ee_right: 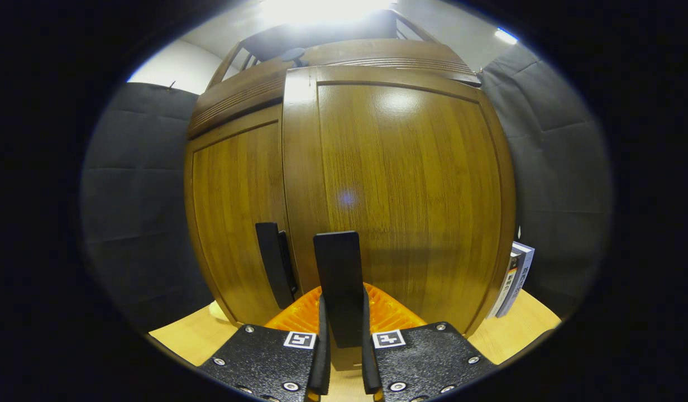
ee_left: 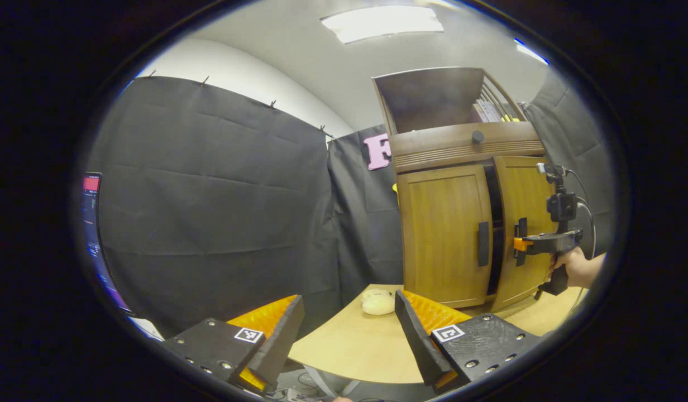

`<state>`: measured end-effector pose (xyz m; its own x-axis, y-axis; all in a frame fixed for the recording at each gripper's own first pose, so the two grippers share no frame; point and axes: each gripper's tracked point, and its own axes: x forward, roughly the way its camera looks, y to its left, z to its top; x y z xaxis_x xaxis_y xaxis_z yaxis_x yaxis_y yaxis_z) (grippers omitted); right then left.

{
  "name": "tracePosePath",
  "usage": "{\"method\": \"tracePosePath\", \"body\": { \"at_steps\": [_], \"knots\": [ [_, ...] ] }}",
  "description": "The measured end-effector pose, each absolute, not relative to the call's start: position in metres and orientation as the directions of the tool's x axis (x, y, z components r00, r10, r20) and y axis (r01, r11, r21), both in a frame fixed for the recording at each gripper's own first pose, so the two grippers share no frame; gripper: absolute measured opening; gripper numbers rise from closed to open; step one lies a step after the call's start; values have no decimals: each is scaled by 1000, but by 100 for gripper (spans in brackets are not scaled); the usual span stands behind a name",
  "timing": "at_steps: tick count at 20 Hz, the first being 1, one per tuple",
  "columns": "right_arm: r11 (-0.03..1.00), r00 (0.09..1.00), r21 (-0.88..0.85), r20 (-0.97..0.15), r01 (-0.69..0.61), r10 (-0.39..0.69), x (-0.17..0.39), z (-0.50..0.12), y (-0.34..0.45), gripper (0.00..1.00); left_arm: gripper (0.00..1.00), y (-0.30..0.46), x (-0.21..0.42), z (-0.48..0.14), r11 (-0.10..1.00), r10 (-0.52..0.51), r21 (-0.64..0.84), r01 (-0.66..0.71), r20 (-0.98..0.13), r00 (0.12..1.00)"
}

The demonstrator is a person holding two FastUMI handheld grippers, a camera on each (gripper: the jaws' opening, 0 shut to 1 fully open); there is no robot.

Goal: Open the right door of the double-door shoe cabinet with the right hand, and open the left door with the left hand.

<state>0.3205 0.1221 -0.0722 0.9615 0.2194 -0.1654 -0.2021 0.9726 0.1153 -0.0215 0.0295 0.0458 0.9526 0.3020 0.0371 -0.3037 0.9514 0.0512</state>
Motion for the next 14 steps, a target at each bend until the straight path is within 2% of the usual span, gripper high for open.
{"method": "tracePosePath", "body": {
  "at_steps": [1,2,3,6,7,8,11,13,14],
  "knots": [
    [972,962,117,-165,-202,219,320,-72,122,23,93,29,-22,47,953,296,50,-298,41,954],
    [973,962,117,-163,-201,219,321,-72,123,23,93,29,-21,48,956,287,48,-289,44,957],
    [973,963,114,-159,-202,218,322,-72,122,23,99,29,-22,49,959,278,46,-280,47,959],
    [973,963,111,-159,-200,216,323,-72,122,23,99,28,-21,51,967,248,46,-250,54,967],
    [974,963,111,-159,-200,216,323,-72,122,23,93,28,-20,52,969,239,45,-242,56,969],
    [974,964,108,-158,-199,215,323,-72,122,23,99,27,-20,53,971,231,43,-233,56,971],
    [976,965,105,-162,-192,207,323,-72,121,23,99,26,-19,55,976,210,41,-213,59,976],
    [977,965,104,-164,-188,204,324,-73,120,23,88,25,-17,55,978,200,43,-203,66,978],
    [977,965,105,-165,-188,203,324,-73,120,23,99,24,-15,55,980,191,40,-193,65,979]
  ]
}}
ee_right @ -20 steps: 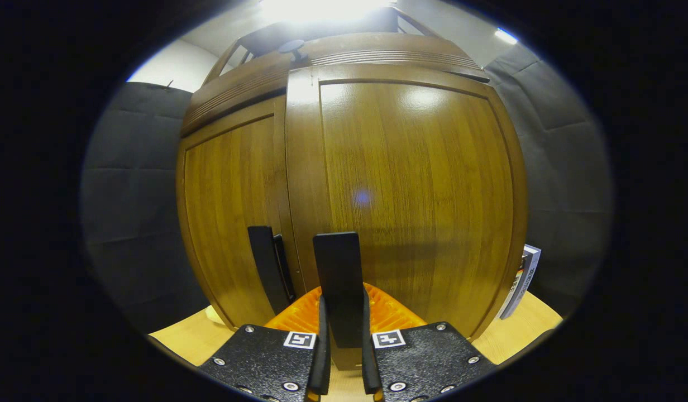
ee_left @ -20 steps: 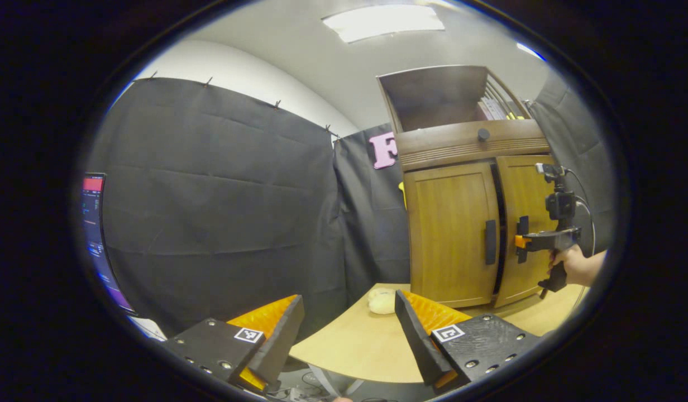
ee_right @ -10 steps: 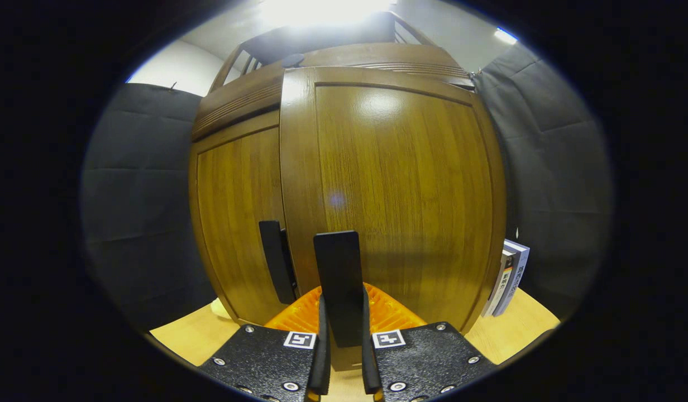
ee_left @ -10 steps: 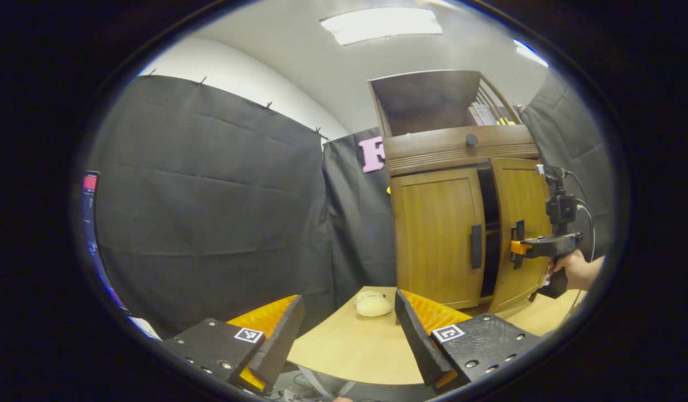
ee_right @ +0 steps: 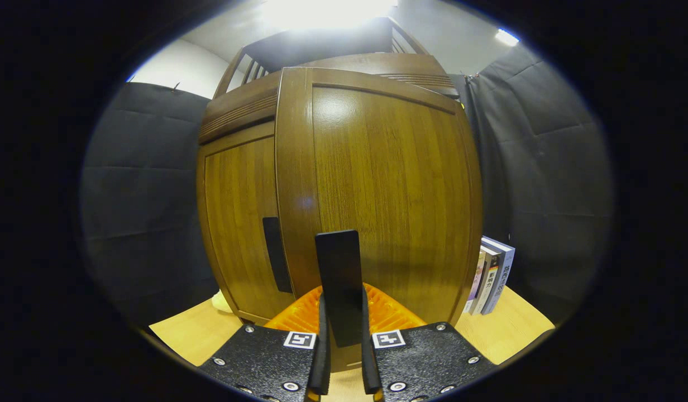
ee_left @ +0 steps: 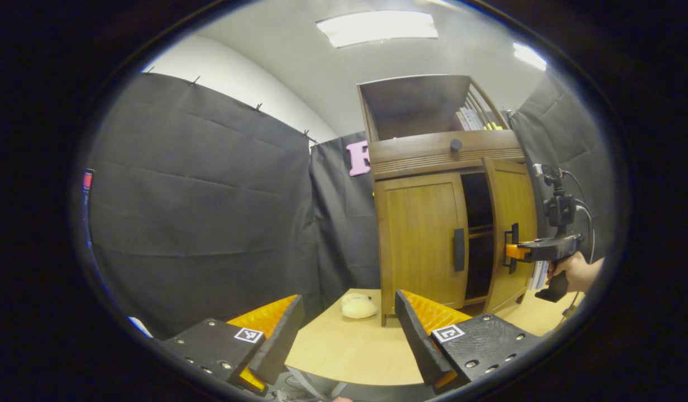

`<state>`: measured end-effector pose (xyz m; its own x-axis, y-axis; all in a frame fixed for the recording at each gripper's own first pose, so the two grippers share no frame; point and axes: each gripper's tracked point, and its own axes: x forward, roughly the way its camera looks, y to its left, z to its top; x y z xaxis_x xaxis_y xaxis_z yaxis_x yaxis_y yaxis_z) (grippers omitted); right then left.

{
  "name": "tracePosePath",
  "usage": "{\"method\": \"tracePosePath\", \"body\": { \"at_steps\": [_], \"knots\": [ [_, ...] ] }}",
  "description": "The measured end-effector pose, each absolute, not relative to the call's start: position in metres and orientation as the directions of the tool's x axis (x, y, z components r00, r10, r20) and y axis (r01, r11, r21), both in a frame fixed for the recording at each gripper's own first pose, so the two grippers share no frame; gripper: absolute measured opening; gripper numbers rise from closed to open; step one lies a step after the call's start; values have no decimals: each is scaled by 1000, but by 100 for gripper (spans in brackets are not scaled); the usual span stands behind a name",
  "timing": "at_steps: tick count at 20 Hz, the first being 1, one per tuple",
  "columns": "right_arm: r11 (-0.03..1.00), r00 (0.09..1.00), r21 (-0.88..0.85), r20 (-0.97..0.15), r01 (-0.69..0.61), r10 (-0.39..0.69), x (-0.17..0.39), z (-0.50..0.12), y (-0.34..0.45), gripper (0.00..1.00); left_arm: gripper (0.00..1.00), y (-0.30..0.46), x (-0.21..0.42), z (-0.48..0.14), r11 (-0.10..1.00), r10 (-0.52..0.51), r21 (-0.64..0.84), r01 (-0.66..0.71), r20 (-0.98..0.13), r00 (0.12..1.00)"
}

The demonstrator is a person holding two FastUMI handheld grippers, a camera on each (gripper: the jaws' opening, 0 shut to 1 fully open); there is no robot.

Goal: Open the right door of the double-door shoe cabinet with the right hand, and open the left door with the left hand.

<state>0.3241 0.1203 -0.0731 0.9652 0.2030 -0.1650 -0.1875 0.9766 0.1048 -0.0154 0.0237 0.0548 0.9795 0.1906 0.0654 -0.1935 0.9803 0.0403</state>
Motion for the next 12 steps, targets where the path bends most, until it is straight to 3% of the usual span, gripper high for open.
{"method": "tracePosePath", "body": {
  "at_steps": [7,12],
  "knots": [
    [980,969,97,-159,-175,189,325,-72,119,23,99,20,-13,57,991,127,41,-130,67,990],
    [985,974,89,-161,-146,159,325,-72,116,22,93,16,-9,59,996,79,41,-82,73,994]
  ]
}}
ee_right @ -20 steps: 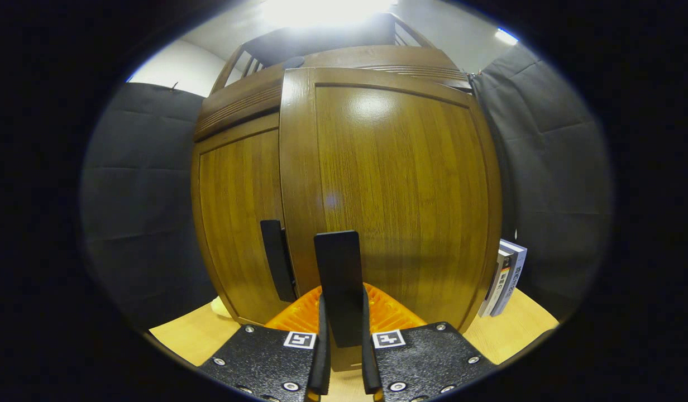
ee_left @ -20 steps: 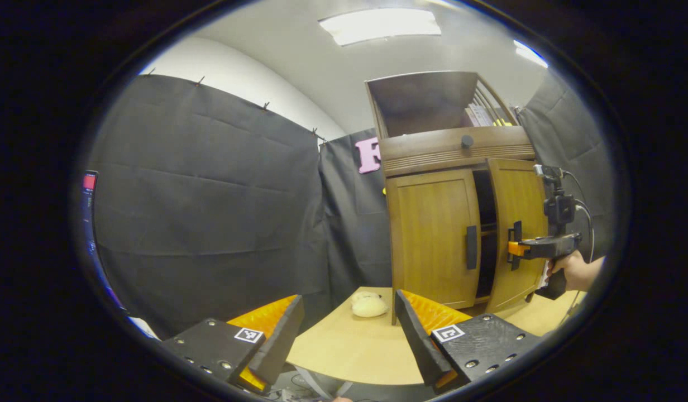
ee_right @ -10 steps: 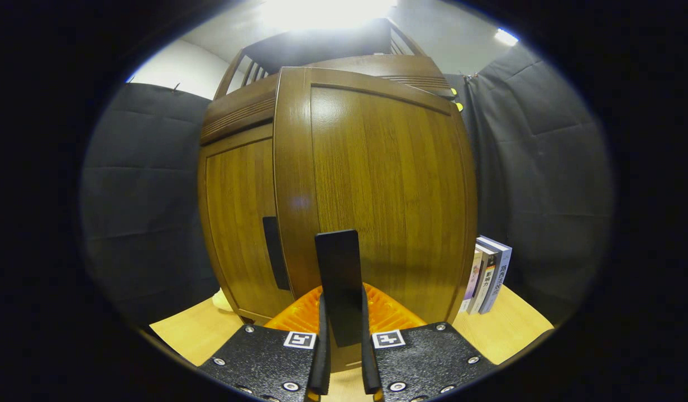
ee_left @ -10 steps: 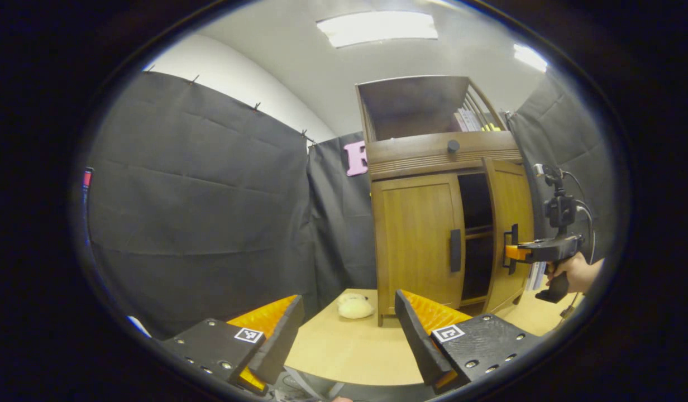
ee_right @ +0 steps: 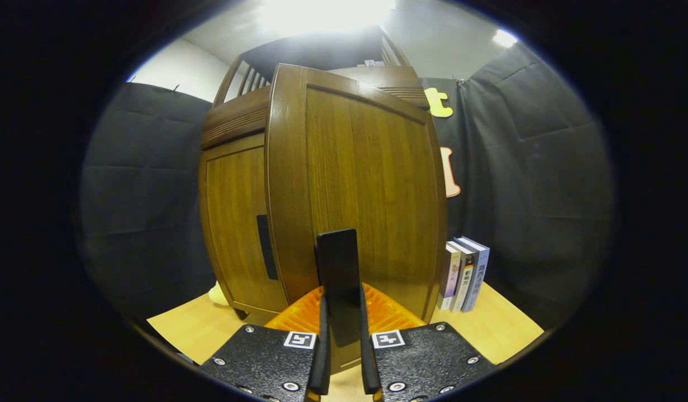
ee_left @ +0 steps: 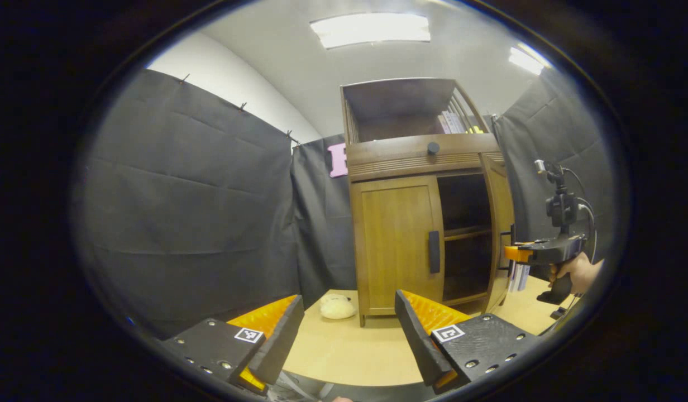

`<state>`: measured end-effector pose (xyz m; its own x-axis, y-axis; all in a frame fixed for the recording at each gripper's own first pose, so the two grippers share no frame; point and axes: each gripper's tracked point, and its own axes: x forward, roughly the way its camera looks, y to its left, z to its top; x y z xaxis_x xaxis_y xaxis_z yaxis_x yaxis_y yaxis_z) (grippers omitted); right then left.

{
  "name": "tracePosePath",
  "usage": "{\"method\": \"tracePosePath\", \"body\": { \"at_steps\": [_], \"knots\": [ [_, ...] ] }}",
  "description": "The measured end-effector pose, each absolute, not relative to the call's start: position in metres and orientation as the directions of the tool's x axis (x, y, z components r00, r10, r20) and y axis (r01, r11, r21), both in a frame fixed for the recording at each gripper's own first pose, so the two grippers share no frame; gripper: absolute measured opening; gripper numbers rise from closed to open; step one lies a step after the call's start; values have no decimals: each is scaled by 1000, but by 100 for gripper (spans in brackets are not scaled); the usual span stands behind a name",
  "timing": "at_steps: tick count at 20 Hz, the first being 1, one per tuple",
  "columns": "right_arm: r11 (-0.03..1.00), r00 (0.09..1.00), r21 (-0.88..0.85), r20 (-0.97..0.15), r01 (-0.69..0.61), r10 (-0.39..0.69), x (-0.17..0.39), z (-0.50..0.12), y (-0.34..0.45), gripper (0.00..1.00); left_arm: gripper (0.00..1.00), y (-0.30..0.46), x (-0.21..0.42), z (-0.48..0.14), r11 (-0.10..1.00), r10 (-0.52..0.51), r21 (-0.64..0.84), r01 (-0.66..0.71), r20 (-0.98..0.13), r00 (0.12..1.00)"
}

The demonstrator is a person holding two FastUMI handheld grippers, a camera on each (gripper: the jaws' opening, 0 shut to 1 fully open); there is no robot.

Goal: Open the right door of the double-door shoe cabinet with the right hand, and open the left door with the left hand.

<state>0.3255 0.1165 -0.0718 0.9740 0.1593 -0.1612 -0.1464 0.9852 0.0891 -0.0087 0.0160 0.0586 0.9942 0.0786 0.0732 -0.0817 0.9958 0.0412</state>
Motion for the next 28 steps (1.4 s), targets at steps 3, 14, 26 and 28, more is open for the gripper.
{"method": "tracePosePath", "body": {
  "at_steps": [3,14,26,28],
  "knots": [
    [989,977,81,-164,-126,138,325,-71,115,23,93,14,-6,60,998,48,38,-51,78,996],
    [997,985,44,-161,-63,70,324,-70,110,21,99,6,0,62,998,-62,26,60,74,995],
    [996,980,33,-184,77,-70,329,-70,99,14,99,-6,10,58,983,-184,33,182,67,981],
    [993,977,44,-189,107,-97,329,-72,97,14,99,-7,11,57,980,-200,33,199,64,978]
  ]
}}
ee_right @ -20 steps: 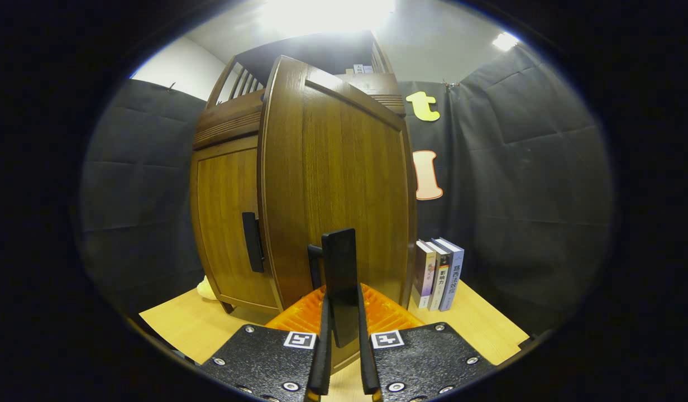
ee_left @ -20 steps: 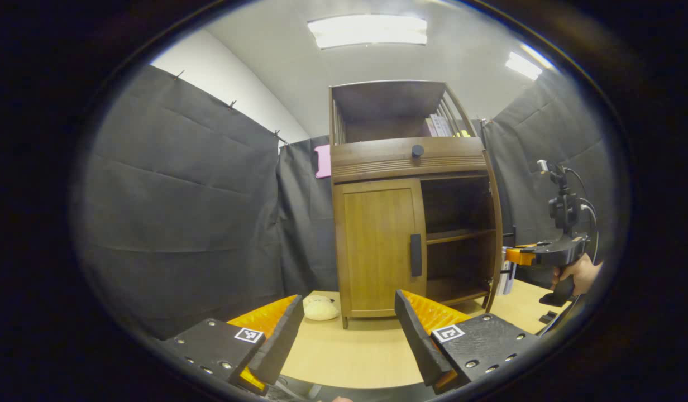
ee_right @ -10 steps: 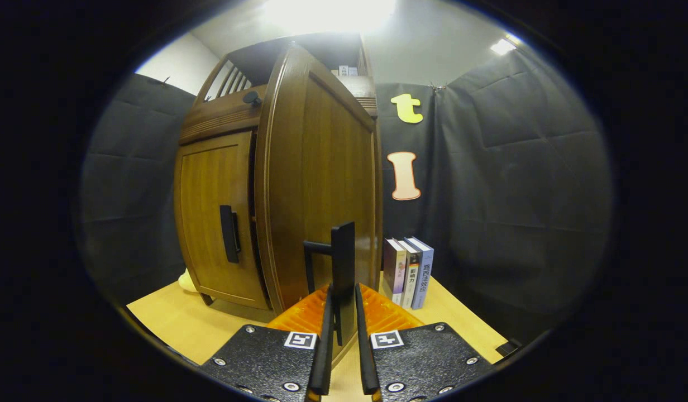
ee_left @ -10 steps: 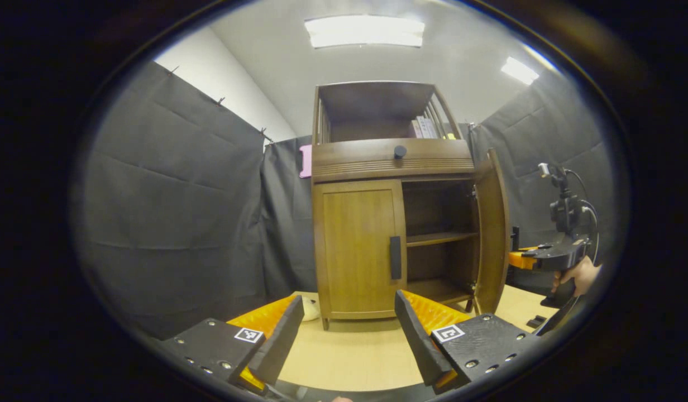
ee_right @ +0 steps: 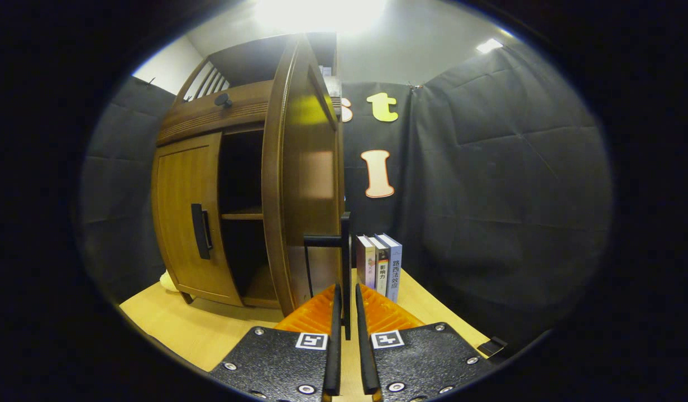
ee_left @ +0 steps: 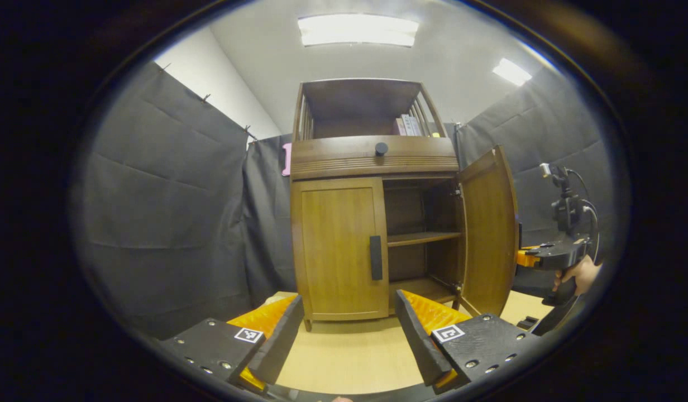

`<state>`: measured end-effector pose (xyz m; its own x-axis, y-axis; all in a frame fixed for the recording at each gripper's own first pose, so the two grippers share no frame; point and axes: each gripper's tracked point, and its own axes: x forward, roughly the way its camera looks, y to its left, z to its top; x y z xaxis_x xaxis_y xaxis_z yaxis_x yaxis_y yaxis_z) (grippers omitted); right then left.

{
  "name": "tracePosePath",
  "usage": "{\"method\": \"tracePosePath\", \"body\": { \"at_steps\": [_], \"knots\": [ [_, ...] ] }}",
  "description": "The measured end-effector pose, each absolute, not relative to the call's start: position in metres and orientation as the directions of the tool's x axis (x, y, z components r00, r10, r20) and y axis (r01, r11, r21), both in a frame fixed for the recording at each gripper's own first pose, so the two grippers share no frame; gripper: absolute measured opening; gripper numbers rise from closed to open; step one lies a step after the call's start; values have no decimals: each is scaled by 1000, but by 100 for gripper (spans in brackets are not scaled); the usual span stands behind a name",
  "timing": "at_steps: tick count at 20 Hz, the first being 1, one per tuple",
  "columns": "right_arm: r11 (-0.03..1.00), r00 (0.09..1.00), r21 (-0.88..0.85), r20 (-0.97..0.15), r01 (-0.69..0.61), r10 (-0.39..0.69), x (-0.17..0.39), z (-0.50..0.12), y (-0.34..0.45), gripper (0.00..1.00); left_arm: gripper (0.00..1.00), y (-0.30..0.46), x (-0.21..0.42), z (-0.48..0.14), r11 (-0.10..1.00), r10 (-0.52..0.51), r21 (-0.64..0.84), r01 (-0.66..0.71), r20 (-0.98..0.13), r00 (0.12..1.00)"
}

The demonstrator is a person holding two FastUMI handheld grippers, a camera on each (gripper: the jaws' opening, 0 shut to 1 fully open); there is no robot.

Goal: Open the right door of the double-door shoe cabinet with the right hand, and open the left door with the left hand.

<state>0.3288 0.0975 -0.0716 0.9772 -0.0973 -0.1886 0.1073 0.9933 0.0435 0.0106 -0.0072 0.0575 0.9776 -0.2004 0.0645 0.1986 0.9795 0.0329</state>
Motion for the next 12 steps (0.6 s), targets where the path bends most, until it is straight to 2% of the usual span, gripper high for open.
{"method": "tracePosePath", "body": {
  "at_steps": [7,8,9,10,11,12],
  "knots": [
    [988,973,69,-196,140,-124,332,-68,96,14,99,-10,15,60,971,-240,32,239,59,969],
    [987,972,69,-196,145,-129,331,-69,95,14,94,-9,15,60,970,-243,32,241,60,968],
    [986,971,64,-193,155,-140,331,-68,93,14,99,-10,15,60,970,-243,33,242,60,968],
    [984,969,56,-191,169,-156,332,-68,91,14,88,-9,16,60,970,-242,35,240,60,968],
    [982,967,51,-191,183,-170,332,-67,90,14,99,-9,16,61,970,-241,35,239,60,969],
    [979,964,53,-193,194,-181,332,-66,89,14,99,-8,15,61,971,-240,33,238,58,969]
  ]
}}
